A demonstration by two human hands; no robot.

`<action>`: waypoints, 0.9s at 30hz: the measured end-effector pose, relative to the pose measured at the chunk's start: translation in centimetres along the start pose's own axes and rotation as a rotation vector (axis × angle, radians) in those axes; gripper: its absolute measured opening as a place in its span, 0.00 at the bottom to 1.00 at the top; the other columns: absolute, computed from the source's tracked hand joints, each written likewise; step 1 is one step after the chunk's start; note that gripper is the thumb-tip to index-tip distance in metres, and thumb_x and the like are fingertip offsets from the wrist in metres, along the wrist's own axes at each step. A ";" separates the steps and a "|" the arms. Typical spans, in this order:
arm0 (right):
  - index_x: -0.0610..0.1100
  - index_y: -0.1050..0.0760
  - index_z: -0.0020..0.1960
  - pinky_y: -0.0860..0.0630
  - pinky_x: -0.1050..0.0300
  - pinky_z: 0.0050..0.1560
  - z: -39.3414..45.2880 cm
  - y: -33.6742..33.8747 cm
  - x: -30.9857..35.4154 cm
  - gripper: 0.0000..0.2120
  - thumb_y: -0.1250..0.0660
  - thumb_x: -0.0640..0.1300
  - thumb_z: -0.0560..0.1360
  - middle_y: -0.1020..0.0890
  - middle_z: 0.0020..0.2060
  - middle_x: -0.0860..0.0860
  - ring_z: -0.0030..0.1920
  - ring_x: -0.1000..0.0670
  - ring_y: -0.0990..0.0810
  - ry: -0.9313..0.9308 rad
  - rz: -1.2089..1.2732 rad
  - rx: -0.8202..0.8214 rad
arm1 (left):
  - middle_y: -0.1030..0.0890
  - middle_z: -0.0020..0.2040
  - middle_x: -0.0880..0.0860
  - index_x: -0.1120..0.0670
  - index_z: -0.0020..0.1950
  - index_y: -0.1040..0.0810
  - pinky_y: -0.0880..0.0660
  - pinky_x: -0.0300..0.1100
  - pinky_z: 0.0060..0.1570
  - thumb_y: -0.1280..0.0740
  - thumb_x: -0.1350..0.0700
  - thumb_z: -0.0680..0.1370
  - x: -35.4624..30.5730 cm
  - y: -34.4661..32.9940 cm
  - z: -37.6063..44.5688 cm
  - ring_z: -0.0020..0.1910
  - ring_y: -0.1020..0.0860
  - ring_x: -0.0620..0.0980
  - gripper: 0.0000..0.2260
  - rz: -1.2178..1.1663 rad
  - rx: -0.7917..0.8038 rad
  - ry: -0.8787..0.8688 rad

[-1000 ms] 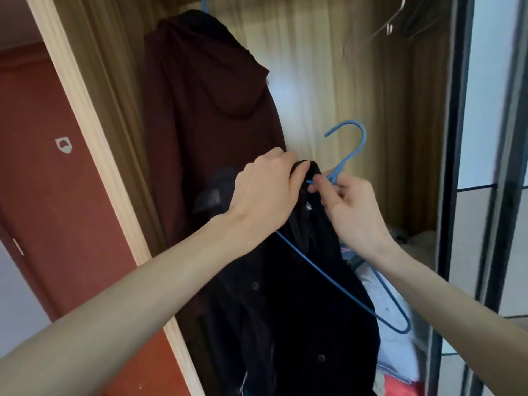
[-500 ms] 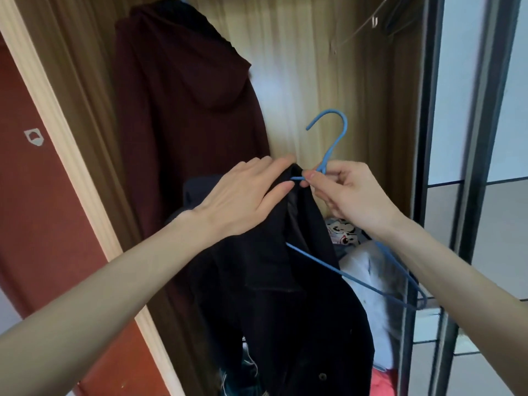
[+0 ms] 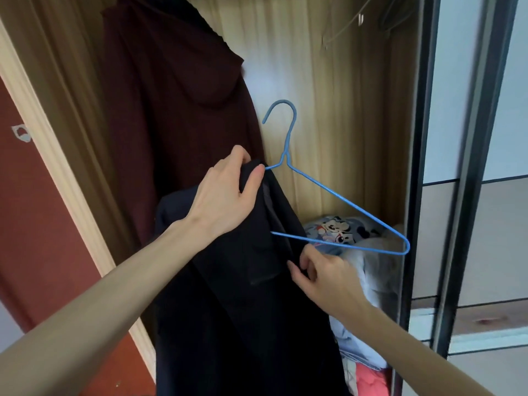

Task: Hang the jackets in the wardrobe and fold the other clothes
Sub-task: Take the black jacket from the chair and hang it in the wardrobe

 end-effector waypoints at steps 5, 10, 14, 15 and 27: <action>0.58 0.35 0.53 0.26 0.54 0.37 -0.3 -3.1 -1.9 0.17 0.34 0.64 0.72 0.23 0.37 0.59 0.38 0.57 0.22 -0.291 0.146 0.180 | 0.26 0.34 0.54 0.52 0.52 0.33 0.29 0.48 0.33 0.36 0.44 0.84 0.0 1.3 -0.4 0.30 0.28 0.52 0.13 -0.047 -0.066 0.054; 0.48 0.26 0.69 0.22 0.43 0.65 -0.5 -6.1 -3.7 0.24 0.27 0.50 0.75 0.16 0.60 0.51 0.61 0.50 0.17 -0.233 0.542 0.564 | 0.25 0.34 0.59 0.53 0.47 0.32 0.35 0.39 0.28 0.29 0.39 0.79 1.5 3.1 -1.0 0.26 0.37 0.46 0.19 -0.153 -0.215 0.218; 0.38 0.21 0.65 0.21 0.44 0.67 -0.7 -7.5 -5.1 0.17 0.25 0.39 0.77 0.14 0.58 0.44 0.58 0.50 0.16 -0.261 0.772 0.796 | 0.25 0.33 0.58 0.51 0.45 0.32 0.36 0.39 0.26 0.29 0.35 0.77 2.7 3.8 -1.8 0.25 0.37 0.45 0.22 -0.136 -0.201 0.263; 0.36 0.21 0.64 0.22 0.47 0.66 -0.5 -7.6 -5.4 0.16 0.25 0.37 0.78 0.14 0.58 0.44 0.57 0.51 0.17 -0.253 0.791 0.820 | 0.26 0.33 0.58 0.51 0.45 0.32 0.35 0.41 0.27 0.29 0.34 0.76 2.9 3.8 -1.9 0.25 0.37 0.44 0.23 -0.131 -0.192 0.271; 0.39 0.19 0.53 0.23 0.46 0.56 5.3 -3.3 -9.6 0.06 0.33 0.40 0.83 0.16 0.45 0.43 0.47 0.49 0.17 -0.234 0.427 0.350 | 0.16 0.38 0.45 0.48 0.46 0.22 0.22 0.51 0.50 0.31 0.26 0.72 7.2 4.1 -4.0 0.38 0.18 0.48 0.25 -0.015 -0.030 0.412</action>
Point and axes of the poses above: each hand's wrist, its own z-axis towards the middle knuckle, its own y-axis out of the back of the hand, x = y × z, the point moved 3 cm from there along z, towards the middle knuckle
